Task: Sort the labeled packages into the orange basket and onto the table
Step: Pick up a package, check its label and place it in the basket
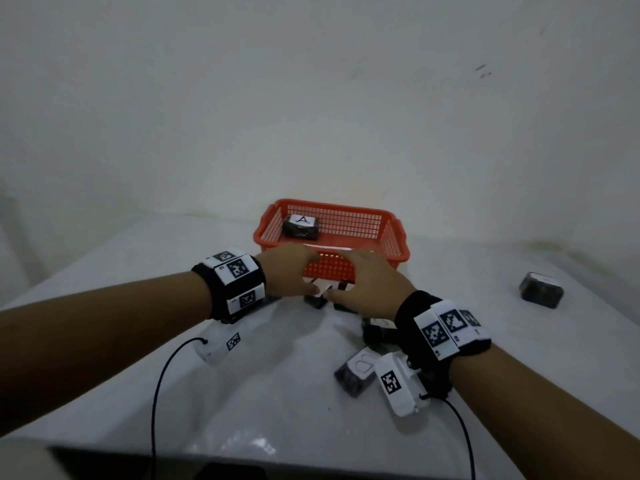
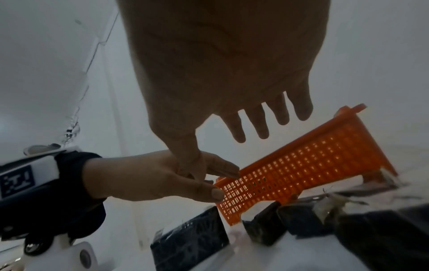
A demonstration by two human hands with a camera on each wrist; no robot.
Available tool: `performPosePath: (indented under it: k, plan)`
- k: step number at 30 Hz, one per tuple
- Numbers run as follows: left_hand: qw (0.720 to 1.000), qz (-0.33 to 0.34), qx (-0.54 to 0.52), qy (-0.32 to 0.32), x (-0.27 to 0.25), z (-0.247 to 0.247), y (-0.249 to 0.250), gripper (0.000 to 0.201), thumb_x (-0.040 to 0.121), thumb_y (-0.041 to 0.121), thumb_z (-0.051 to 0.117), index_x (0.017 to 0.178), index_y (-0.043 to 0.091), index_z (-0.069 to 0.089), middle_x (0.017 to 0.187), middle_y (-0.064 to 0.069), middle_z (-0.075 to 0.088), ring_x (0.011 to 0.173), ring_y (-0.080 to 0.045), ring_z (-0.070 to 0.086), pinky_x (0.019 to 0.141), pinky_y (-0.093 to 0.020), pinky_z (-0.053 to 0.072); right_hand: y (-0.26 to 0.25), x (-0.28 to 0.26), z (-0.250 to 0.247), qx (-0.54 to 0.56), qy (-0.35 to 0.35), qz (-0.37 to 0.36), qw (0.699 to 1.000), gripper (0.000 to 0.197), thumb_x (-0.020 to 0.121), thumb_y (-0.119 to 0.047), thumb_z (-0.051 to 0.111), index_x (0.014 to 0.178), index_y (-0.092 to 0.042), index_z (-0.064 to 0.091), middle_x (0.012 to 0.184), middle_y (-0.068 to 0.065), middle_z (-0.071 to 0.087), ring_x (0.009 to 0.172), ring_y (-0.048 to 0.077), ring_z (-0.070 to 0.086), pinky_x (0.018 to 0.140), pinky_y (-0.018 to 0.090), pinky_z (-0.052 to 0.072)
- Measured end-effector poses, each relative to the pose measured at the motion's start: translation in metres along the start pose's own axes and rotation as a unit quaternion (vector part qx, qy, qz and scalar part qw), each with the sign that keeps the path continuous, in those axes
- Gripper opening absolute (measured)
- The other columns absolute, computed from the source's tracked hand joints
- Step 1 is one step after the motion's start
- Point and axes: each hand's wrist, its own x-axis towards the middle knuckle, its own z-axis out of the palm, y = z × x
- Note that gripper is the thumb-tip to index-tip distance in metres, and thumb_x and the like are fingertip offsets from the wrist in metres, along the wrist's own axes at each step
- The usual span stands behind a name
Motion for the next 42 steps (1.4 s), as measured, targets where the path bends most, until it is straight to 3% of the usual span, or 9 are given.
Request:
performPosePath:
  k: [3,9,12,19,27,31,34,38,42]
  plan:
    - [1.000,0.006,-0.008,0.000,-0.001,0.011,-0.011,0.058,0.077,0.049,0.077,0.127,0.022,0.068,0.121,0.001,0.073,0.107,-0.020,0.069,0.097,-0.041,0.057,-0.007,0.003,0.013,-0.020,-0.036,0.014,0.999,0.096,0.061,-0.076,0.060,0.144,-0.030,0.049,0.136,-0.003,0.060,0.125,0.024,0.057,0.104,0.049,0.051]
    - [1.000,0.012,-0.005,-0.009,0.010,0.024,-0.006,0.060,0.079,0.029,0.087,0.134,0.022,0.065,0.127,0.001,0.071,0.115,-0.020,0.067,0.101,-0.034,0.053,-0.009,0.007,0.016,-0.025,-0.077,0.045,0.996,0.075,0.076,-0.050,0.081,0.142,-0.025,0.053,0.134,-0.001,0.059,0.119,0.023,0.058,0.103,0.038,0.049]
    - [1.000,0.013,-0.009,-0.020,0.016,0.029,-0.004,0.057,0.082,0.027,0.084,0.134,0.019,0.065,0.129,-0.001,0.070,0.117,-0.022,0.065,0.104,-0.037,0.052,-0.003,0.011,0.018,-0.018,-0.083,0.059,0.995,0.064,0.079,-0.038,0.083,0.137,-0.023,0.059,0.129,-0.002,0.064,0.113,0.020,0.063,0.093,0.030,0.050]
    - [0.999,0.033,-0.029,-0.016,0.030,0.043,0.007,0.057,0.081,0.030,0.083,0.134,0.022,0.064,0.127,0.000,0.069,0.113,-0.021,0.064,0.102,-0.040,0.052,0.024,0.017,0.019,-0.015,-0.114,0.122,0.986,0.051,0.083,-0.019,0.078,0.131,-0.020,0.061,0.119,0.002,0.069,0.095,0.018,0.068,0.081,0.030,0.056]
    - [1.000,0.006,0.004,-0.005,0.049,0.057,0.027,0.045,0.083,0.040,0.079,0.120,0.019,0.068,0.117,-0.003,0.066,0.104,-0.025,0.066,0.093,-0.042,0.057,0.048,0.022,0.028,0.009,-0.064,0.166,0.984,0.037,0.080,-0.026,0.080,0.115,-0.021,0.069,0.107,0.001,0.072,0.093,0.020,0.067,0.077,0.029,0.055]
    - [1.000,-0.004,0.006,0.003,0.054,0.059,0.034,0.050,0.080,0.044,0.081,0.119,0.017,0.065,0.117,-0.004,0.064,0.103,-0.024,0.065,0.092,-0.038,0.057,0.055,0.023,0.027,0.036,-0.063,0.171,0.983,0.038,0.079,-0.025,0.083,0.114,-0.018,0.068,0.100,-0.001,0.070,0.081,0.014,0.064,0.060,0.020,0.044]
    - [1.000,-0.002,-0.028,-0.002,0.053,0.056,0.037,0.046,0.079,0.038,0.084,0.113,0.015,0.065,0.112,-0.003,0.069,0.099,-0.023,0.067,0.089,-0.037,0.058,0.058,0.021,0.025,0.068,-0.037,0.150,0.986,0.042,0.073,-0.026,0.087,0.111,-0.017,0.071,0.104,-0.001,0.074,0.087,0.015,0.069,0.065,0.021,0.048]
    - [0.996,0.005,-0.088,0.020,0.044,0.044,0.033,0.046,0.078,0.041,0.083,0.112,0.015,0.067,0.113,-0.002,0.063,0.098,-0.020,0.063,0.090,-0.036,0.057,0.059,0.013,0.015,0.114,-0.025,0.106,0.988,0.028,0.076,-0.028,0.085,0.100,-0.022,0.073,0.090,-0.009,0.072,0.078,0.007,0.068,0.060,0.015,0.044]
    - [0.989,0.022,-0.134,0.058,0.034,0.030,0.025,0.051,0.078,0.045,0.078,0.120,0.018,0.070,0.117,-0.004,0.061,0.103,-0.020,0.060,0.094,-0.041,0.056,0.065,0.009,0.000,0.214,-0.004,0.081,0.974,0.042,0.078,-0.023,0.088,0.116,-0.017,0.069,0.098,-0.011,0.070,0.088,0.004,0.066,0.072,0.014,0.047]
